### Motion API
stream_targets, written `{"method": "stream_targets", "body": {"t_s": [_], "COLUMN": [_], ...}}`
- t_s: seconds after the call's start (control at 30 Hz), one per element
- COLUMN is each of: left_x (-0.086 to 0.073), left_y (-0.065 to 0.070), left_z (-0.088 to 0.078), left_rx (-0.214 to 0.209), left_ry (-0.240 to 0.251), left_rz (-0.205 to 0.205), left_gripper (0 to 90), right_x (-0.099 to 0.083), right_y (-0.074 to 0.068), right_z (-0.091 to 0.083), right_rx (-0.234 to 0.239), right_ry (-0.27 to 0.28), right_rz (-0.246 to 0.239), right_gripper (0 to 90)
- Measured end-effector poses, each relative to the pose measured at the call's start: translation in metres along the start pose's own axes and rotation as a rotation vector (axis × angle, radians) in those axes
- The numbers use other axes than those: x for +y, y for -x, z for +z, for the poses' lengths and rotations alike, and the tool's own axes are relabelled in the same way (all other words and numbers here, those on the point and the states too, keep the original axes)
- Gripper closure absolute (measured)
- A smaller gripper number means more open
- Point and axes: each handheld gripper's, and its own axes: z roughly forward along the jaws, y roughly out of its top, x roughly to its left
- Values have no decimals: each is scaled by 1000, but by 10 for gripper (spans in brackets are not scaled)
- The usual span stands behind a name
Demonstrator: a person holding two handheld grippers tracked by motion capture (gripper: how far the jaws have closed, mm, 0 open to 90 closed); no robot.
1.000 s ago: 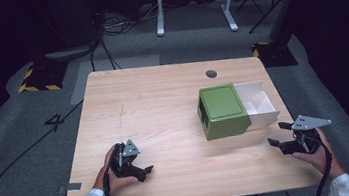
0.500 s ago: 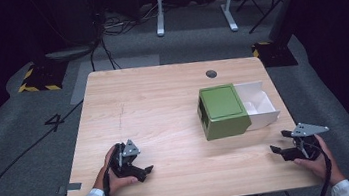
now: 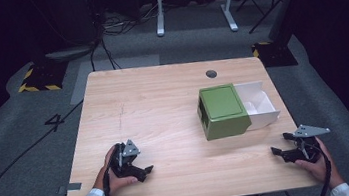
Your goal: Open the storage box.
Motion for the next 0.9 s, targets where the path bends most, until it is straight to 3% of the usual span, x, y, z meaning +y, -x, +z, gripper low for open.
{"method": "stream_targets", "body": {"t_s": [0.9], "left_x": [-1], "left_y": [1], "left_z": [-1], "left_rx": [2], "left_ry": [0], "left_rz": [-7], "left_gripper": [2], "right_x": [0], "right_y": [0], "right_z": [1], "right_rx": [-5], "right_ry": [0], "right_rz": [5], "right_gripper": [155]}}
